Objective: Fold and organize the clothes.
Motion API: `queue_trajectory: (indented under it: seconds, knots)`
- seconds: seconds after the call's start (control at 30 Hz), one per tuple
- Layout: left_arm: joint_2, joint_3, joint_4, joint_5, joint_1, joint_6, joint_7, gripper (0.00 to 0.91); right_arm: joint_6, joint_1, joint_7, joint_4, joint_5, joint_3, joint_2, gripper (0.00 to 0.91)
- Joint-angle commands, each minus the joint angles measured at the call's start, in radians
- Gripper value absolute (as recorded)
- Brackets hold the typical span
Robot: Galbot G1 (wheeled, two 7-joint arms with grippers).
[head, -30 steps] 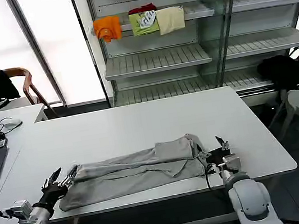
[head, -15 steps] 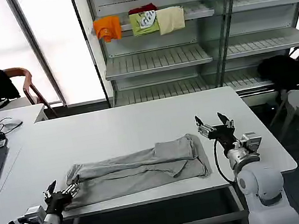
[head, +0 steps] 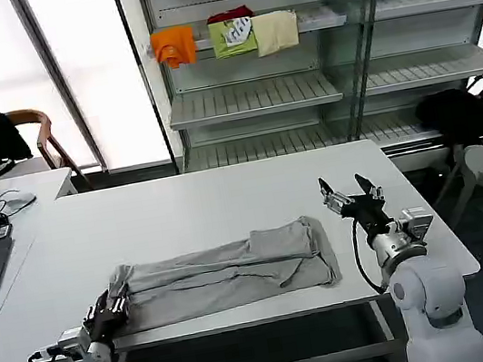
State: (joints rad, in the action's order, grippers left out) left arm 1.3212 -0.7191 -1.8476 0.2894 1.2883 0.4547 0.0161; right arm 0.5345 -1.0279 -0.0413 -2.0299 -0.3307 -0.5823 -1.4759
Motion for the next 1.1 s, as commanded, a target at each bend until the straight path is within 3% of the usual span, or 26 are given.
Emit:
queue_trajectory:
  seconds: [0.03, 0.27, 0.5, 0.7, 0.93, 1.1]
  knots:
    - [0.010, 0.015, 0.022, -0.018, -0.017, 0.009, 0.015, 0.010, 0.000, 0.006, 0.006, 0.000, -0.012, -0.005, 0.002, 0.907]
    - [0.011, 0.017, 0.036, -0.072, -0.023, -0.077, -0.018, 0.000, -0.006, 0.007, 0.011, 0.013, -0.009, -0.007, 0.001, 0.907]
    - [-0.024, -0.059, 0.072, -0.189, -0.056, -0.229, -0.058, 0.000, -0.010, 0.010, 0.015, 0.018, -0.010, -0.012, 0.003, 0.907]
    - [-0.139, -0.184, 0.102, -0.301, -0.112, -0.273, -0.168, 0.000, -0.016, 0.007, 0.016, 0.029, -0.009, -0.009, 0.000, 0.907]
    - [-0.353, -0.276, 0.158, -0.424, -0.165, -0.279, -0.302, 0.000, -0.021, 0.005, 0.014, 0.037, -0.010, -0.008, 0.003, 0.907]
    - [-0.433, -0.294, 0.165, -0.452, -0.218, -0.258, -0.355, 0.000, -0.025, -0.001, 0.016, 0.046, -0.010, -0.008, 0.003, 0.907]
